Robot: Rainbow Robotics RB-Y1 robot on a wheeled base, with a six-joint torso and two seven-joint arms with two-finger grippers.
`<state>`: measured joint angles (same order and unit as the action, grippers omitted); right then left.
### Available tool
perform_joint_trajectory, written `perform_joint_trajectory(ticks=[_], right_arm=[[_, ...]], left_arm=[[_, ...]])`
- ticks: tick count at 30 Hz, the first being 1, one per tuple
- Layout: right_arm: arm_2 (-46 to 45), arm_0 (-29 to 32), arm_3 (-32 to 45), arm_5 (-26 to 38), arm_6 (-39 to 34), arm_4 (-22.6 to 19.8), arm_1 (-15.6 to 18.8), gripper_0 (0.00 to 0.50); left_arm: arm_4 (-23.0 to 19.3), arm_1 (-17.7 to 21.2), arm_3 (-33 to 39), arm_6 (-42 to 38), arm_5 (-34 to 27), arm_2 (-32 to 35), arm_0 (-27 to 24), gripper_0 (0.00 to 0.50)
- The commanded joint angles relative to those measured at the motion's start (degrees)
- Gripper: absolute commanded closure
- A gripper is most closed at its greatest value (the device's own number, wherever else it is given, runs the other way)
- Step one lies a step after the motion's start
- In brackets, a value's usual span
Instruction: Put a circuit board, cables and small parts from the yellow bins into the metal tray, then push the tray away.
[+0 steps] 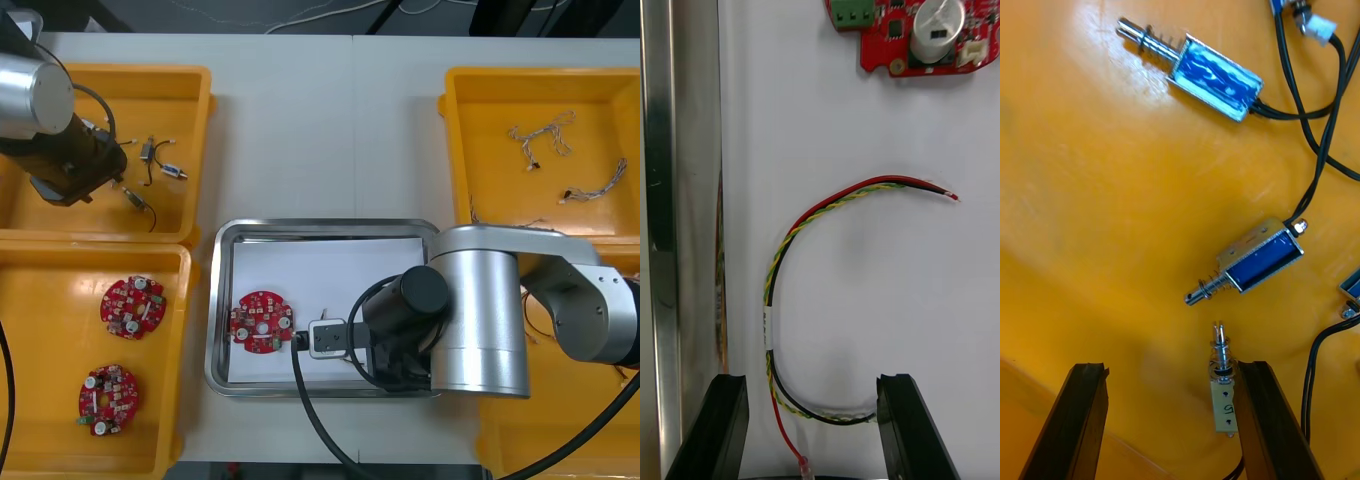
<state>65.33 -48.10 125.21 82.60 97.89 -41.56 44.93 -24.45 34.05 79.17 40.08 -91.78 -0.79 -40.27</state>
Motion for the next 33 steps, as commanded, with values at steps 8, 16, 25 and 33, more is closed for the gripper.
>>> perform_joint_trajectory(ticks=[8,16,25,33], right_arm=[[-17.08,-1.65,6.27,12.32,-5.95,-13.46,1.21,0.000],[-24.73,-1.56,7.33,19.70,-17.38,-18.12,1.92,0.000],[-31.14,2.22,7.33,21.55,-28.45,-19.70,4.73,0.000],[-39.84,7.40,7.33,22.08,-32.41,-22.08,7.28,0.000]], left_arm=[[4.06,-4.52,0.55,-4.75,0.72,-0.80,-2.71,0.005],[5.64,-5.93,0.46,-5.71,0.72,-1.59,-2.71,0.005],[7.23,-7.33,0.46,-6.15,0.72,-1.50,-2.27,0.008],[8.11,-8.04,0.55,-6.24,1.16,-1.59,-1.48,0.016]])
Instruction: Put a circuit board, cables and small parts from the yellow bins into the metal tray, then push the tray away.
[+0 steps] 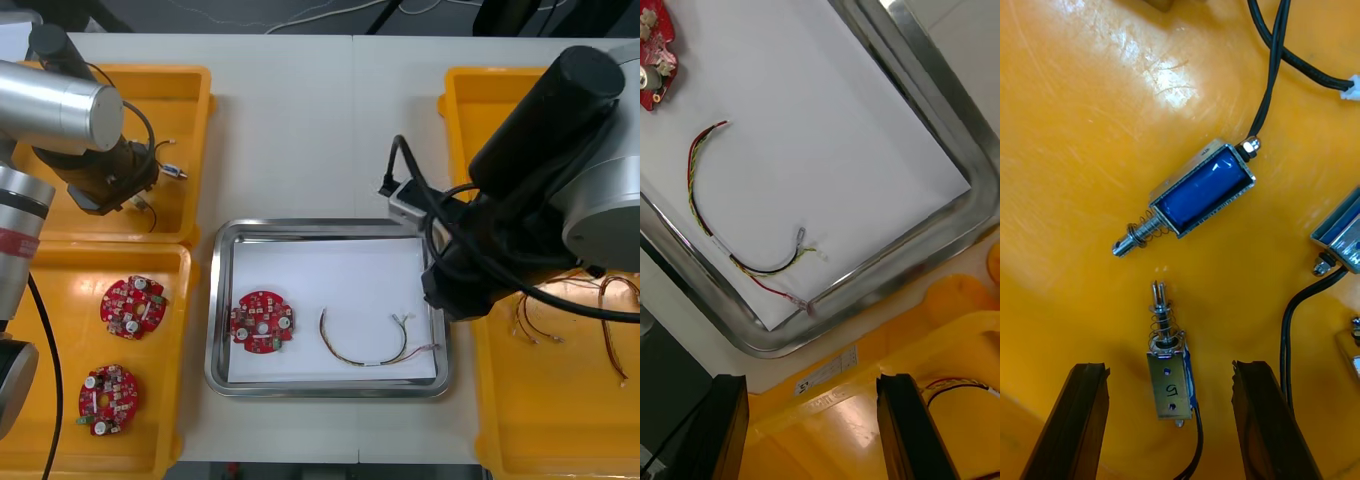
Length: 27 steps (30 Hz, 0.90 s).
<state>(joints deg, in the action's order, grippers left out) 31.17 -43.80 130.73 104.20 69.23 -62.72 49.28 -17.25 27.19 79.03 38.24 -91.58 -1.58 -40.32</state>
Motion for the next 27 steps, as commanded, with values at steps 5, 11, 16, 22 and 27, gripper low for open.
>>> perform_joint_trajectory(ticks=[5,11,16,22,27], right_arm=[[-12.71,7.76,1.81,1.36,-4.36,-1.18,3.98,0.000],[-20.97,13.39,1.81,2.94,-5.51,-1.79,4.60,0.000],[-26.51,17.26,1.81,3.73,-7.53,-1.62,5.65,0.000],[-30.73,20.16,1.72,4.70,-13.68,-0.21,6.71,0.000],[-30.91,20.16,0.14,5.49,-19.39,3.92,7.32,0.000]], left_arm=[[0.81,-1.35,0.68,-4.14,2.90,-0.79,-0.20,0.025],[0.81,-1.35,0.68,-3.44,4.30,-0.53,0.77,0.033],[0.55,-1.35,0.77,-2.82,4.30,-0.18,1.39,0.037],[-2.00,0.41,1.82,-1.50,3.51,0.17,2.27,0.037],[-3.85,1.47,2.09,-0.54,1.31,1.14,2.35,0.039]])
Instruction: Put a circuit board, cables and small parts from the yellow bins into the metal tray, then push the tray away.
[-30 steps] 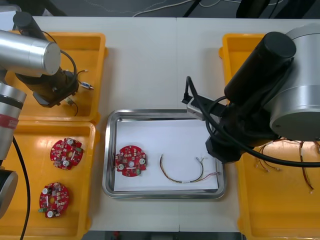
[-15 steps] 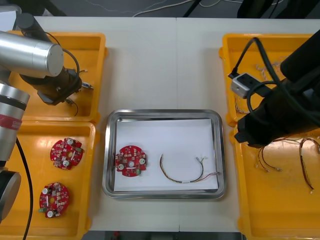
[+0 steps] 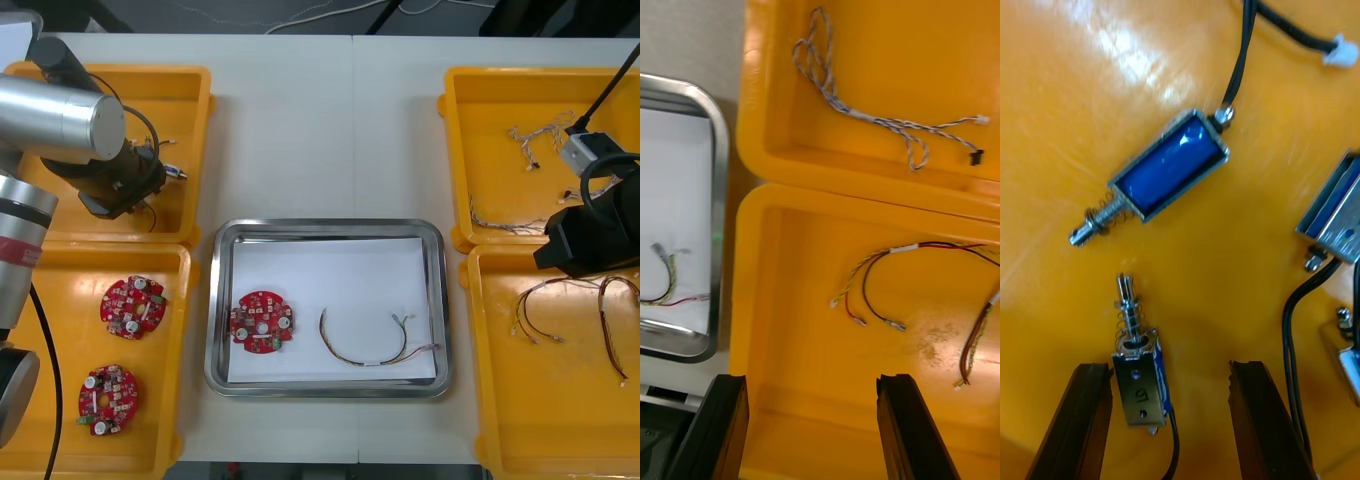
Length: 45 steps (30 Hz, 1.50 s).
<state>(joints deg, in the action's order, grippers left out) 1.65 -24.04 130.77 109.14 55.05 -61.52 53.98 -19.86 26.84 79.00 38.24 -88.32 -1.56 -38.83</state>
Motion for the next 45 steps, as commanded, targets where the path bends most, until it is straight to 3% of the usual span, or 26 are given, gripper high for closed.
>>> perform_joint_trajectory(ticks=[1,5,10,12,16,20,32,33,34,36,45], right_arm=[[-1.39,0.40,-0.16,0.55,-5.57,3.07,2.62,0.000],[-1.57,0.40,-1.92,-0.24,-6.89,5.44,2.62,0.000],[-1.65,0.40,-4.03,-2.00,-6.80,7.46,2.62,0.000],[-1.65,0.40,-5.00,-3.14,-6.53,8.08,2.62,0.000],[-1.65,0.40,-6.40,-5.34,-5.83,8.08,2.62,0.000],[-1.65,-0.13,-7.20,-6.40,-4.51,7.55,2.62,0.000],[-1.57,-4.79,-13.52,-6.48,1.73,4.48,2.62,0.000],[-1.57,-5.31,-14.23,-6.57,1.90,4.21,2.62,0.000],[-1.39,-5.93,-15.19,-6.84,2.17,3.95,2.62,0.000],[-0.95,-6.89,-16.60,-7.28,2.61,3.60,2.62,0.000],[5.82,-12.96,-23.89,-11.41,4.19,5.00,2.62,0.000]], left_arm=[[-1.24,1.81,2.12,-0.54,-2.20,1.30,0.87,0.042],[-1.24,1.81,2.29,-0.71,-2.64,1.56,0.87,0.047],[-1.15,1.81,2.21,-0.80,-2.64,2.09,1.04,0.097],[-0.89,1.81,2.29,-0.89,-2.64,2.00,1.13,0.171],[-0.80,1.72,2.38,-0.98,-2.64,2.00,1.22,0.254],[-0.62,1.81,3.79,-0.89,-2.03,2.00,2.36,0.257],[-0.45,1.72,4.05,-0.63,-1.76,1.91,2.62,0.201],[-0.45,1.72,4.05,-0.63,-1.68,1.91,2.62,0.262],[-0.45,1.72,4.05,-0.63,-1.68,1.91,2.62,0.369],[-0.45,1.72,4.05,-0.63,-1.68,1.91,2.62,0.500],[-0.45,1.81,4.58,-0.01,-1.41,1.91,2.62,0.500]])
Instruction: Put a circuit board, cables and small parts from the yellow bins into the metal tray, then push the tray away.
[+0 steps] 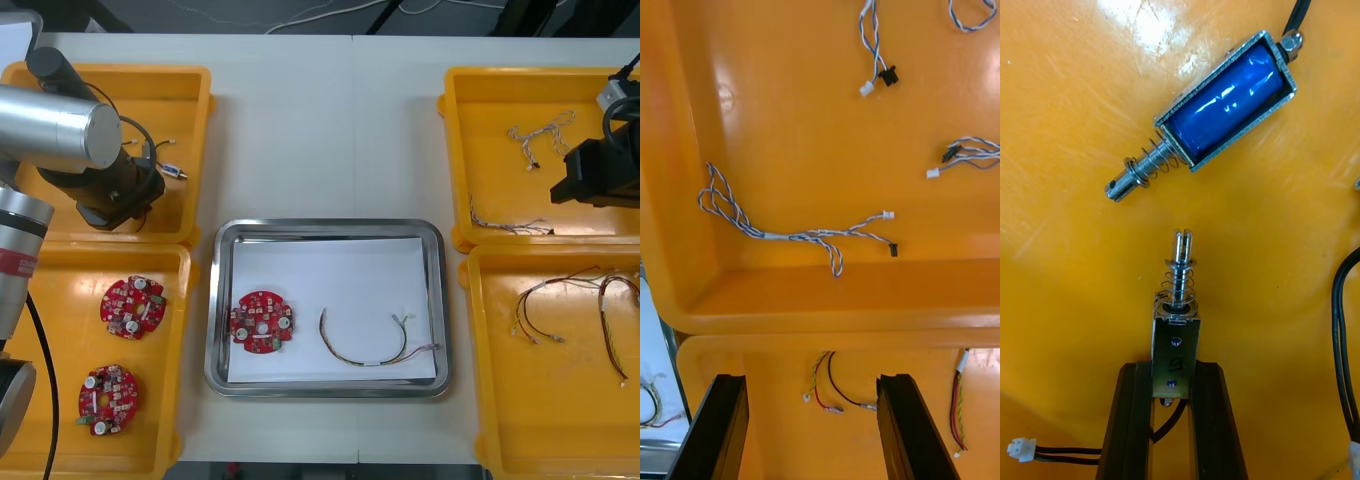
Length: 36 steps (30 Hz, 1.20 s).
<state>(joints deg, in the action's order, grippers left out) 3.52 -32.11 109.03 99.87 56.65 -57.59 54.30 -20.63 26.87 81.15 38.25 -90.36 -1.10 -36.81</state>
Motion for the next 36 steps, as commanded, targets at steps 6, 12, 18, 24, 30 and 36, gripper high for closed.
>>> perform_joint_trajectory(ticks=[6,12,18,24,30,36], right_arm=[[6.59,-6.56,-6.37,-5.92,2.86,1.69,2.30,0.000],[7.82,-6.65,-9.80,-9.08,3.47,1.78,2.30,0.000],[11.78,-7.53,-10.85,-11.90,4.44,4.85,2.21,0.000],[15.64,-9.11,-14.72,-15.06,5.49,4.85,2.21,0.000],[17.49,-9.02,-18.32,-18.22,5.05,4.50,2.03,0.000],[17.93,-9.02,-22.19,-19.37,4.26,4.15,0.98,0.000]], left_arm=[[0.15,2.84,4.63,0.95,-1.58,1.45,-0.28,0.500],[-0.81,4.42,6.74,1.83,-4.83,1.45,-1.42,0.500],[-3.89,6.80,10.43,2.80,-8.08,1.45,-1.86,0.500],[-5.56,8.20,16.23,3.33,-15.20,1.45,-2.13,0.500],[-8.72,8.99,20.89,3.15,-19.64,1.45,-2.13,0.500],[-11.45,9.43,25.81,3.15,-19.64,-0.04,-2.13,0.500]])
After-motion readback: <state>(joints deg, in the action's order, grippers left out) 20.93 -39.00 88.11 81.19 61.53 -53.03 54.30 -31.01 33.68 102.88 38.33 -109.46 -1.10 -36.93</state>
